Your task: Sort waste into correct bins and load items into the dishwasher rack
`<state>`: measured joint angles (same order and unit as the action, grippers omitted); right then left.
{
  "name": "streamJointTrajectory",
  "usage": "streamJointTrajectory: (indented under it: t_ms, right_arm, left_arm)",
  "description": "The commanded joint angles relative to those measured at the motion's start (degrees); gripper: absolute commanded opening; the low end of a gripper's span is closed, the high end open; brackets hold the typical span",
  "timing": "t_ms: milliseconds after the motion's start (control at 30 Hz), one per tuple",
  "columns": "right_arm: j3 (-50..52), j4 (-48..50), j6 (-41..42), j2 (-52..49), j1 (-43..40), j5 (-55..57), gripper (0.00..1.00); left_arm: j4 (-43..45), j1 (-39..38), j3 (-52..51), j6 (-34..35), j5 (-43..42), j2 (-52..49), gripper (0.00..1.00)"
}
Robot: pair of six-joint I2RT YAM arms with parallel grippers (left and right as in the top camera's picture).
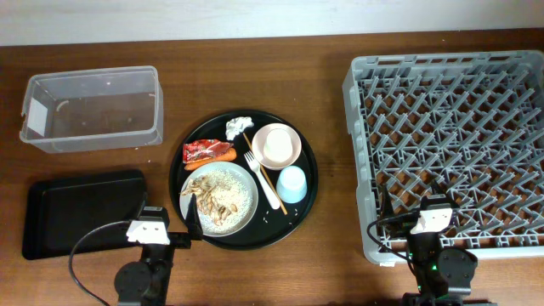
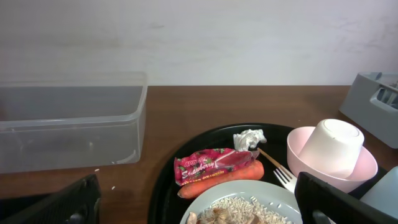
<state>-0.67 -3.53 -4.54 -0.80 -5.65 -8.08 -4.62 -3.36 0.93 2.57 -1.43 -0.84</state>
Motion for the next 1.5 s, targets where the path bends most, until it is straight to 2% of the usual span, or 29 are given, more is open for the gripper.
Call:
streamJointTrajectory:
  t_ms: [0, 300, 367, 467, 533, 600, 733, 800, 933, 1100, 1167, 1233, 1367, 1467]
  right_arm:
    - [0.3, -0.2, 0.1, 0.4, -0.3, -0.3, 0.99]
    - [0.3, -0.2, 0.1, 0.4, -0.3, -0.3, 0.99]
    - [0.3, -0.2, 0.1, 0.4, -0.3, -0.3, 0.99]
    - [0.3, -0.2, 0.1, 0.4, -0.3, -0.3, 0.99]
    - [0.3, -0.2, 0.1, 0.4, -0.3, -0.3, 0.99]
    - [0.3, -0.2, 0.1, 0.4, -0.3, -0.3, 0.99]
    - [0.3, -0.2, 0.1, 0.4, -0.3, -0.3, 0.99]
    - [0.3, -0.2, 0.1, 0.4, -0.3, -0.3, 0.99]
    - [0.3, -0.2, 0.1, 0.4, -0.3, -0.3, 0.99]
    - [0.3, -0.2, 0.1, 0.4, -0.3, -0.3, 0.99]
    - [0.3, -0.2, 0.1, 0.4, -0.3, -0.3, 0.99]
    - [0.3, -0.2, 0.1, 0.4, -0.3, -0.3, 0.99]
    - [0.3, -0.2, 0.1, 0.4, -0.3, -0.3, 0.99]
    - [0.3, -0.2, 0.1, 0.4, -0.3, -0.3, 0.99]
  left_arm:
    - [-0.1, 0.2, -0.4, -0.9, 0.4, 0.4, 0.99]
    - [-0.1, 0.2, -0.4, -0.9, 0.4, 0.4, 0.99]
    - [3.2, 0.1, -0.4, 0.3, -6.3, 0.4, 0.99]
    - [9.0, 0.1, -0.4, 6.6, -27.3, 0.4, 0.99]
    - [12.9, 0.2, -0.4, 7.4, -41.2, 0.4, 0.99]
    - [16.7, 0.2, -0.4, 8.2, -45.3, 0.4, 0.99]
    - [20.6, 0.2, 0.7, 11.1, -44.7, 0.4, 0.99]
    - [19.2, 0.2, 2.6, 11.1, -42.2, 0.1, 0.99]
    - [8.9, 0.2, 10.7, 11.1, -36.9, -3.8, 0.99]
    - [-7.6, 0.2, 25.1, 6.3, -34.2, -16.5, 0.99]
    - [-13.7, 0.1, 31.3, 6.3, -35.1, -22.8, 0.99]
    - [-18.5, 0.0, 37.9, 5.0, -40.3, -29.5, 0.99]
    - [-16.9, 0.0, 41.6, 5.1, -50.0, -36.0, 0.99]
    - [-15.7, 0.0, 42.1, 5.1, -51.1, -39.3, 0.99]
